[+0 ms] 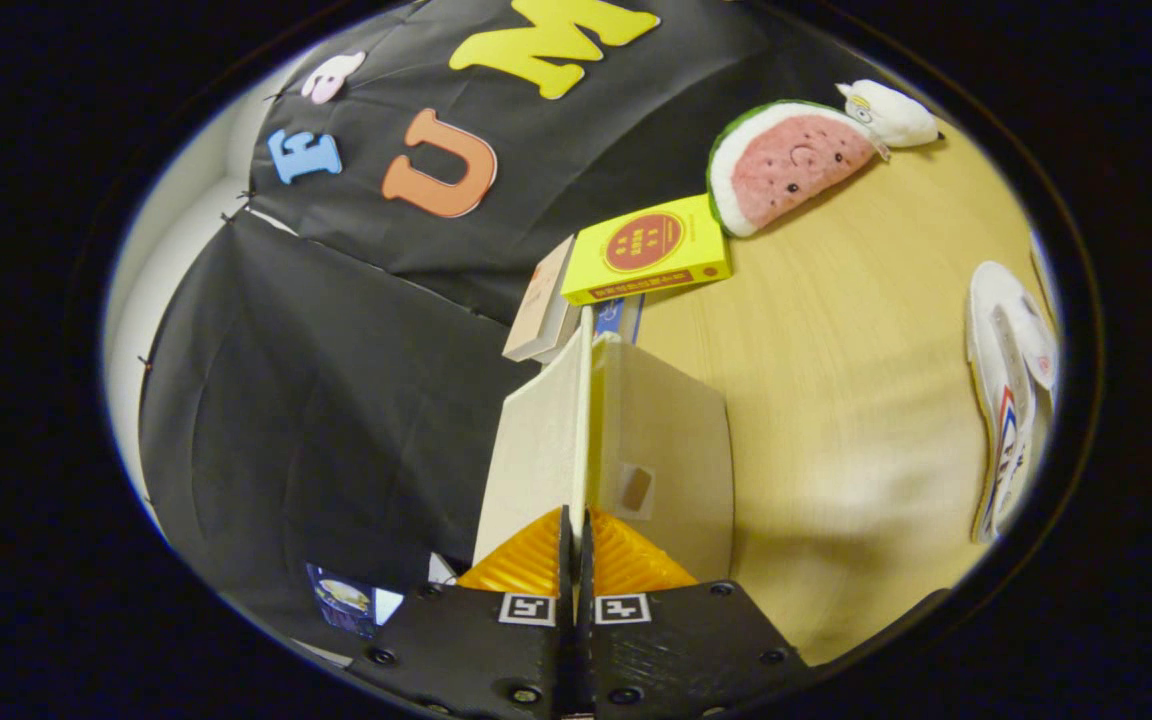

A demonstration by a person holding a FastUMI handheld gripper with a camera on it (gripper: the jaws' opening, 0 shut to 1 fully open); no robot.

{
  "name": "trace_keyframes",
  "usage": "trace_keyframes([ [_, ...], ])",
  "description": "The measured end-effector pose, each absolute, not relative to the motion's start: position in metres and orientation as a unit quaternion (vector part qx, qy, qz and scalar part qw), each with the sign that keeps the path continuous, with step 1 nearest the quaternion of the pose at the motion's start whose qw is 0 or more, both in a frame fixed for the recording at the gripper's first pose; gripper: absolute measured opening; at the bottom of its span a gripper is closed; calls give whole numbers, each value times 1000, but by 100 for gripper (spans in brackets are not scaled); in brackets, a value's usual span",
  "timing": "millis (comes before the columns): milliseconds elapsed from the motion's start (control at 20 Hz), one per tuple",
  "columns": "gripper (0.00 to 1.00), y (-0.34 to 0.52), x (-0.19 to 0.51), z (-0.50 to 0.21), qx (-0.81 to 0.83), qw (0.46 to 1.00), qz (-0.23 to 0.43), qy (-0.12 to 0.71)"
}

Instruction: Open the storage box then place both shoes into the box .Put the left shoe in first, then the right shoe, with the right side of both shoes facing outward in a uniform manner.

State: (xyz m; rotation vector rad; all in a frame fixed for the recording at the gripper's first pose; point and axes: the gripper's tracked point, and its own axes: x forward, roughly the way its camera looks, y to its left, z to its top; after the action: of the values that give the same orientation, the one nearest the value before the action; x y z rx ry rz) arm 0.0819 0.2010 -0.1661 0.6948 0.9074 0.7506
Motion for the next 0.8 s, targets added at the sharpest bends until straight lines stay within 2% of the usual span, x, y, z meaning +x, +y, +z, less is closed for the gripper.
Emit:
trace_keyframes([
  [200, 0, 222, 73, -104, 303, 785, 371, 392],
  [450, 0, 293, 48, -33, 249, 795, 421, 360],
  [750, 0, 394, 28, -7, 197, 797, 453, 348],
  [800, 4, 409, 25, -6, 183, 802, 456, 339],
])
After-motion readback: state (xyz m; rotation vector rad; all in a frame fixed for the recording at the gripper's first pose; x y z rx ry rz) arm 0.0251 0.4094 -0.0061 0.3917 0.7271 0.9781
